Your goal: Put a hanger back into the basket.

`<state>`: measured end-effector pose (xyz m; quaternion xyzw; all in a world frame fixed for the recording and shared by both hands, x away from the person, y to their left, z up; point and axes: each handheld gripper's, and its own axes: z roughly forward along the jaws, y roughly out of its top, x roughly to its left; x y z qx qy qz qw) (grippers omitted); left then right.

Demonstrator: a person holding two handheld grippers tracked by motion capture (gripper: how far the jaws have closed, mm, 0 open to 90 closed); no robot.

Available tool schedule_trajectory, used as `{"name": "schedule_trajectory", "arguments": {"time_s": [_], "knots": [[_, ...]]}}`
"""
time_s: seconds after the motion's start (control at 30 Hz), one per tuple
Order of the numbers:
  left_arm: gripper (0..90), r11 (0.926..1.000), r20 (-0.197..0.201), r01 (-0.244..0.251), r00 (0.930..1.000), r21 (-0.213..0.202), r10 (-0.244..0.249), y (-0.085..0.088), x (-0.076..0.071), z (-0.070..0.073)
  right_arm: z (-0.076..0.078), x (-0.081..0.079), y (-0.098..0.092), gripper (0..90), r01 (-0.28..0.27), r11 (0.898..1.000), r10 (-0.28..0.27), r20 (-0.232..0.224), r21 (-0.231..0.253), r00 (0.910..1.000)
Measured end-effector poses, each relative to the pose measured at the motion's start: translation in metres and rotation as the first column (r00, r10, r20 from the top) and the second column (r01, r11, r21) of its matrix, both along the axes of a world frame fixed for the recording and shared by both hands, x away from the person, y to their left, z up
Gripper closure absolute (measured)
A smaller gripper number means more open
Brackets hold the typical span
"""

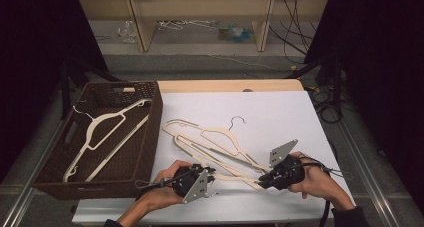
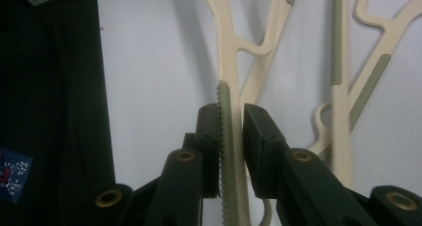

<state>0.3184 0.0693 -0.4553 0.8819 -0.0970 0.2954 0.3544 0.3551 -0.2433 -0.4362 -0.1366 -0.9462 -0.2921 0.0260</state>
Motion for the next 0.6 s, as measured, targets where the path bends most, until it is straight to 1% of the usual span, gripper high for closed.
{"name": "schedule_trajectory", "arguments": {"time_s": [0.03, 0.07, 0.1, 0.13, 0.2, 0.23, 0.27, 0.3, 0.37, 0.4, 0.43, 0.5, 0.53, 0.57, 0.6], "knots": [[75.6, 0.9999, 0.012, 0.009, 0.9999, 0.009, -0.009, -0.001, -0.001, 0.002, 0.001, 0.000, 0.000, 76.8, 0.006, 1.000, -0.006, -0.002, 0.003, 1.0000], [76.8, 0.9998, 0.020, 0.019, 0.9996, 0.009, -0.019, -0.002, -0.001, 0.004, 0.003, 0.000, 0.000, 69.7, 0.031, 0.999, -0.031, 0.002, 0.019, 0.9995], [76.8, 0.9997, 0.025, 0.023, 0.9994, 0.004, -0.023, -0.003, -0.002, 0.005, 0.003, 0.000, 0.000, 69.7, 0.031, 0.999, -0.031, 0.002, 0.019, 0.9995], [77.3, 0.9995, 0.029, 0.031, 0.9991, -0.002, -0.031, -0.003, -0.003, 0.007, 0.004, 0.000, -0.001, 67.4, 0.045, 0.999, -0.045, 0.009, 0.025, 0.9989], [78.4, 0.9993, 0.048, 0.038, 0.9981, 0.003, -0.038, -0.005, -0.005, 0.011, 0.009, 0.001, -0.002, 60.7, 0.063, 0.997, -0.064, 0.021, 0.037, 0.9978], [79.1, 0.9989, 0.063, 0.046, 0.9970, 0.008, -0.046, -0.005, -0.006, 0.015, 0.012, 0.001, -0.003, 56.8, 0.088, 0.995, -0.090, 0.039, 0.047, 0.9952], [80.5, 0.9987, 0.059, 0.051, 0.9970, 0.006, -0.051, -0.006, -0.007, 0.016, 0.016, 0.001, -0.003, 51.7, 0.119, 0.990, -0.123, 0.055, 0.071, 0.9908], [81.9, 0.9987, 0.067, 0.052, 0.9964, 0.002, -0.052, -0.007, -0.008, 0.019, 0.019, 0.001, -0.004, 48.6, 0.135, 0.987, -0.141, 0.063, 0.082, 0.9881], [84.3, 0.9989, 0.082, 0.048, 0.9955, 0.002, -0.048, -0.007, -0.009, 0.027, 0.027, 0.002, -0.006, 42.4, 0.173, 0.977, -0.185, 0.091, 0.124, 0.9785], [85.0, 0.9988, 0.077, 0.049, 0.9958, 0.006, -0.050, -0.008, -0.010, 0.030, 0.032, 0.002, -0.007, 40.7, 0.200, 0.969, -0.216, 0.107, 0.143, 0.9705], [85.3, 0.9981, 0.093, 0.052, 0.9942, 0.035, -0.055, -0.007, -0.009, 0.035, 0.036, 0.001, -0.009, 39.5, 0.211, 0.965, -0.230, 0.114, 0.156, 0.9665], [85.3, 0.9992, 0.065, 0.033, 0.9974, -0.023, -0.031, -0.007, -0.008, 0.039, 0.044, -0.001, -0.010, 36.9, 0.218, 0.959, -0.245, 0.145, 0.179, 0.9586], [85.3, 0.9993, 0.063, 0.027, 0.9976, -0.024, -0.026, -0.006, -0.008, 0.040, 0.049, -0.002, -0.011, 35.6, 0.220, 0.955, -0.252, 0.154, 0.197, 0.9553], [85.4, 0.9997, 0.075, 0.023, 0.9969, 0.005, -0.023, -0.005, -0.007, 0.043, 0.051, -0.002, -0.012, 35.0, 0.226, 0.951, -0.262, 0.164, 0.209, 0.9510], [85.5, 0.9999, 0.070, 0.010, 0.9975, -0.011, -0.009, -0.005, -0.007, 0.043, 0.055, -0.003, -0.013, 33.4, 0.237, 0.944, -0.281, 0.179, 0.230, 0.9429]]}}
